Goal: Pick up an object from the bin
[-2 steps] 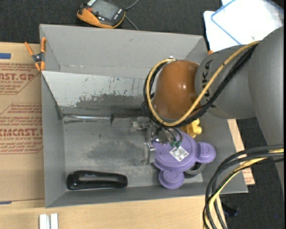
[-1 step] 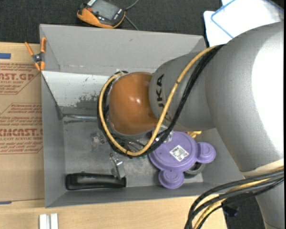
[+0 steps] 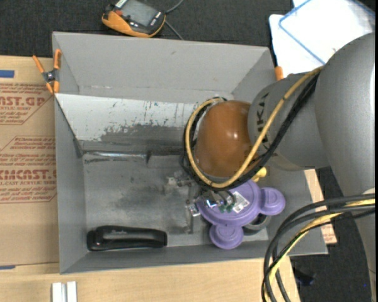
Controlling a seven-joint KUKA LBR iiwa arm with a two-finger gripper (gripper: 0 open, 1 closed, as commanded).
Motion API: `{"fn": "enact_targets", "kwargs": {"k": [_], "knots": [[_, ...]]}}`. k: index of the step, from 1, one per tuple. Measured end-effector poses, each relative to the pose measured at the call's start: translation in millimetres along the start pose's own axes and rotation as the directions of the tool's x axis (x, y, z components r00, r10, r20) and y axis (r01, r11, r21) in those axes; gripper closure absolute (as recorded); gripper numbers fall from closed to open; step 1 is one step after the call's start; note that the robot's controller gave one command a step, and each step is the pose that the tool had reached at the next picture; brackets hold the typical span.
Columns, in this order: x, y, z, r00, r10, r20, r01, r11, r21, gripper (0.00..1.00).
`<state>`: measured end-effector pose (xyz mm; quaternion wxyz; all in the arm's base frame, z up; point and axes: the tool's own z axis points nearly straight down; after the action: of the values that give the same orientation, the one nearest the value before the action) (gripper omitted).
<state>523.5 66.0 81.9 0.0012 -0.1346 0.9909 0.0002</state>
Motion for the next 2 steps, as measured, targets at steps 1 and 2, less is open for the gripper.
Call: {"fn": "enact_targets", "kwargs": {"k": [1, 2], "knots": [[-18.9, 175.2, 11.0, 0.847, -0.531, 0.008, 0.531, 0.847, 0.006, 1.0], [-17.2, 181.1, 11.4, 0.846, -0.533, 0.009, 0.533, 0.846, 0.002, 1.0]]}}
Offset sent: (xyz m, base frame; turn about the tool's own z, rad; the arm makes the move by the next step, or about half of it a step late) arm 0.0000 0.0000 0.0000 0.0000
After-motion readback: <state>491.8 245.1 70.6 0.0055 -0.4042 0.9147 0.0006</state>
